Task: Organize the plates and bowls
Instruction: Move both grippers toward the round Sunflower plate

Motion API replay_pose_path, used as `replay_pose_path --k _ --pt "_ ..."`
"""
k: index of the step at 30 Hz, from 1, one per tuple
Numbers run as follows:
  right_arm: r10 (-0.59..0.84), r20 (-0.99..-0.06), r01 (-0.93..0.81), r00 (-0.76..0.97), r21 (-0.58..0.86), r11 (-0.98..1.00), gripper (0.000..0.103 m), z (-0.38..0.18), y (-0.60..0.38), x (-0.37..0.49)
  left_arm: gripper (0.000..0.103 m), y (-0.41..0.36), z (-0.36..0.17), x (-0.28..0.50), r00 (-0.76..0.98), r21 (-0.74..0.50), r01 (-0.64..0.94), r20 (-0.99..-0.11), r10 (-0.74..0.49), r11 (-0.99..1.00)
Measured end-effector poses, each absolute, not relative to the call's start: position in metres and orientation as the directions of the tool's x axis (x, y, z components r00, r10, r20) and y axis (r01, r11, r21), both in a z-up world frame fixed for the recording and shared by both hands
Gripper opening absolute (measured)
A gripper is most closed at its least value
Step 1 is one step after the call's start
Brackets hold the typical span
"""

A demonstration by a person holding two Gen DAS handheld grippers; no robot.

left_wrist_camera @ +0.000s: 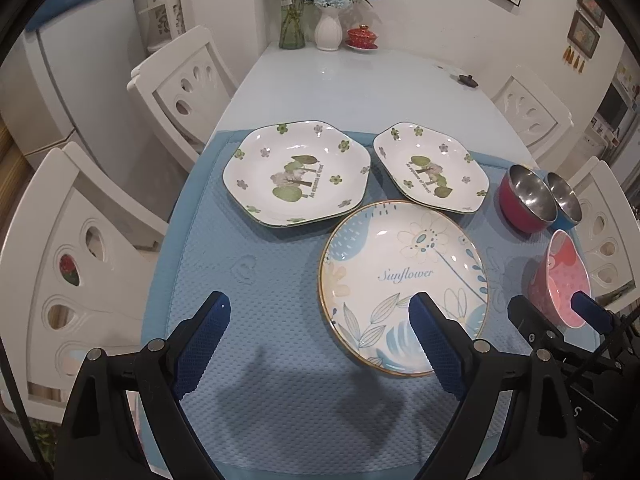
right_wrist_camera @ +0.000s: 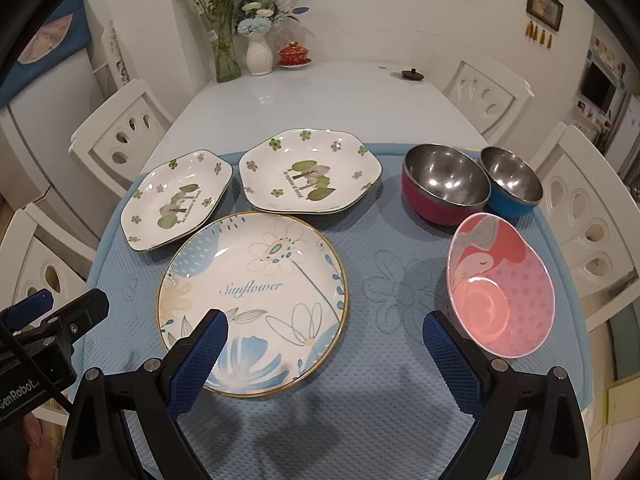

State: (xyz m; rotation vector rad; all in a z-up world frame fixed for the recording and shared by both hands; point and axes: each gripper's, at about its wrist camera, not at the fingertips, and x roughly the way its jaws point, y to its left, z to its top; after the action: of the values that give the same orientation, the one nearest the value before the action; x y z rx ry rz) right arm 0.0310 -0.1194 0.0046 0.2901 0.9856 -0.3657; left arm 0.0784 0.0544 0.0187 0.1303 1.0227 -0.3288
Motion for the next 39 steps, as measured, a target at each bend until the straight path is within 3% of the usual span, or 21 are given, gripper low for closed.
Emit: replay_pose_path --k 39 --pt "-0.138 -0.883 0.439 0.450 0.084 0.894 0.097 -0.028 -0.133 0.044 0.090 0.048 -0.025 0.103 0.434 -0.014 0.345 -0.884 -0.173 0.939"
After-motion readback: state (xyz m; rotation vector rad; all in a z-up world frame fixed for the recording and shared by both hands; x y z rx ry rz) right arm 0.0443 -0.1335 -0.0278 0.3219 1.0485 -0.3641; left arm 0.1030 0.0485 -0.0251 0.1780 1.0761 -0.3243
